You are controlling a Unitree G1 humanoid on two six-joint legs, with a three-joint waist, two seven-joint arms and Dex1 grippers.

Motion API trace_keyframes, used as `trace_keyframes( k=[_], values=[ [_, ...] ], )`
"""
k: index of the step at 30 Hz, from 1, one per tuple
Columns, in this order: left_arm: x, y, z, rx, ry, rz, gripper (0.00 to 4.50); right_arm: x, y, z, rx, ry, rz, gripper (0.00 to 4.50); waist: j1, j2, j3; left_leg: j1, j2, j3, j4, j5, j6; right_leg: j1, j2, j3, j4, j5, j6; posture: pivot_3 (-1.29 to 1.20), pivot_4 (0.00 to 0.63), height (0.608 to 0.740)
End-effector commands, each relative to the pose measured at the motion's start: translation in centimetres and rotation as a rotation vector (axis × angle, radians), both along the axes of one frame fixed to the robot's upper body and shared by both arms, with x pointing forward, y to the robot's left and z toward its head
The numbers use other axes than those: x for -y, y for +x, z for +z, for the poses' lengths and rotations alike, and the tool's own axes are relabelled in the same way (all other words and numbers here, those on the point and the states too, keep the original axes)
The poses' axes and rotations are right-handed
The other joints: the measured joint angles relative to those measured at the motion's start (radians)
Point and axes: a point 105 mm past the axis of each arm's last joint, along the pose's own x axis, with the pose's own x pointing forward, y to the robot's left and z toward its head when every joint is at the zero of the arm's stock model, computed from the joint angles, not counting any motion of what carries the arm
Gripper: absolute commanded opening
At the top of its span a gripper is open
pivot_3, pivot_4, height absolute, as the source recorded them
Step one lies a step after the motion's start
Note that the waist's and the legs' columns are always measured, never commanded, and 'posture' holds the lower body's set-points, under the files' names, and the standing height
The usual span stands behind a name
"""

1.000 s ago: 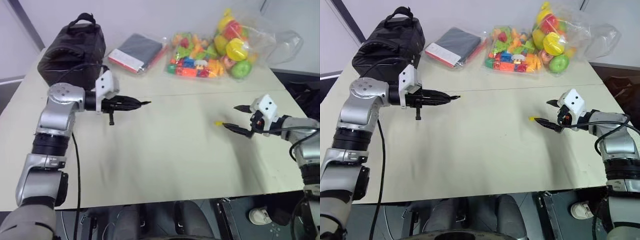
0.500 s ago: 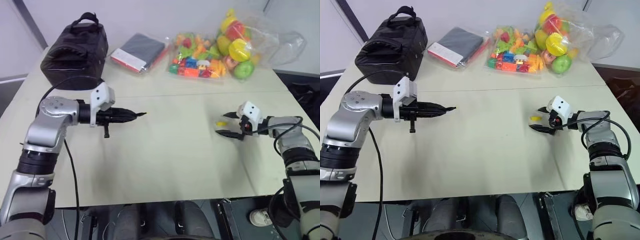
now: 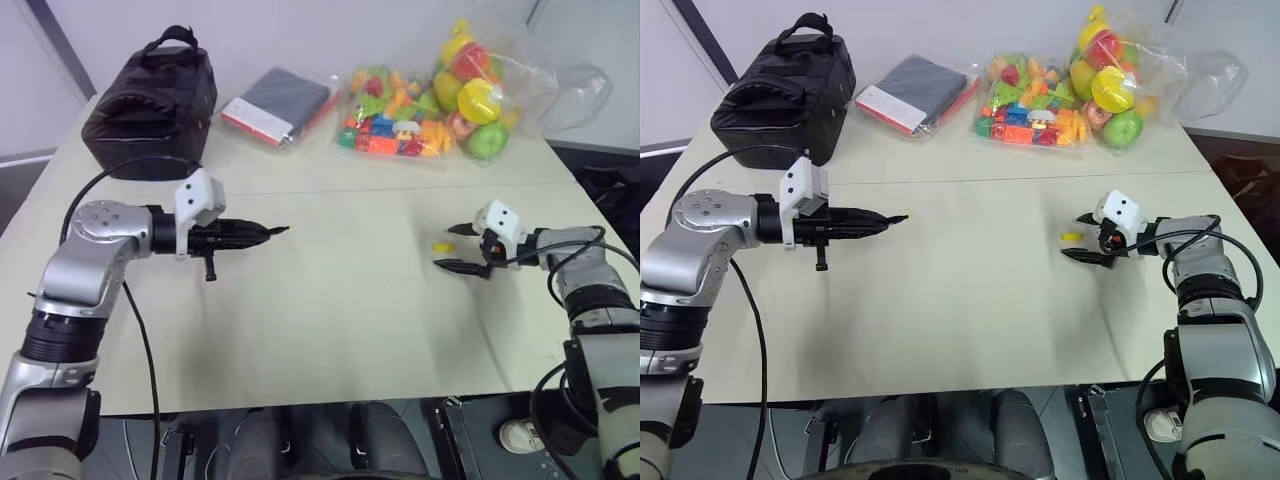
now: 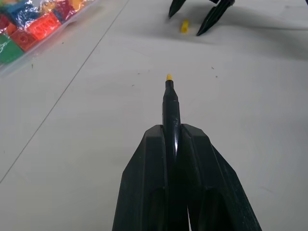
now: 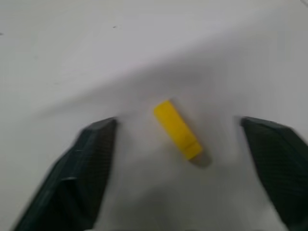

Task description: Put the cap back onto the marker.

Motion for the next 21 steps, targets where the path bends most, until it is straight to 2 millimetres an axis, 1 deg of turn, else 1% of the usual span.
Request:
trace_keyframes(
  k=[1,2,4,5,14,15,21],
  values=[
    [0.01,-0.31,1.16,0.048,-0.004,-0.005,0.00,1.01,-0.57,-0.54,-0.043,-0.021,-0.020,2.26,0.000,0.000,0.000,0.000,0.000,0.000,0.000,0.000,0.000,0.000,0.000,0.000,0.000,0.000,0.000,0.00,0.150,0.740],
    [0.03,-0.30,1.16,0.049,-0.004,-0.005,0.00,1.04,-0.64,-0.63,-0.050,-0.019,-0.021,1.83,0.000,0.000,0.000,0.000,0.000,0.000,0.000,0.000,0.000,0.000,0.000,0.000,0.000,0.000,0.000,0.00,0.150,0.740],
    [0.11,-0.31,1.16,0.051,-0.006,-0.005,0.00,1.13,-0.77,-0.79,-0.060,-0.020,-0.023,0.78,0.000,0.000,0.000,0.000,0.000,0.000,0.001,0.000,0.000,0.001,0.000,0.000,0.000,0.000,0.000,0.00,0.150,0.740],
    [0.15,-0.30,1.17,0.051,-0.007,-0.006,0.00,1.17,-0.83,-0.88,-0.064,-0.022,-0.023,0.32,0.000,0.000,0.000,0.000,0.000,0.000,0.001,0.000,0.000,0.001,0.000,0.000,0.000,0.000,0.000,0.00,0.150,0.740],
    [0.33,-0.21,1.00,0.052,-0.009,-0.005,0.00,1.19,-0.94,-0.97,-0.070,-0.016,-0.024,0.32,0.000,0.000,0.000,0.000,0.000,-0.001,0.003,0.000,0.000,0.002,0.000,0.000,0.001,0.000,0.000,0.00,0.150,0.740],
    [0.28,-0.23,0.94,0.051,-0.008,-0.004,0.00,1.11,-0.92,-0.95,-0.070,-0.014,-0.021,0.14,0.001,0.000,0.000,0.000,0.000,-0.001,0.003,0.000,0.000,0.002,0.000,-0.001,0.001,0.000,0.000,0.00,0.150,0.740],
    [0.18,-0.27,0.85,0.051,-0.010,0.002,0.00,0.97,-0.84,-0.63,-0.071,-0.011,-0.011,0.14,0.001,0.000,0.000,0.000,0.000,-0.001,0.005,0.000,0.000,0.002,0.000,-0.001,0.001,0.000,0.000,0.00,0.150,0.740]
  ],
)
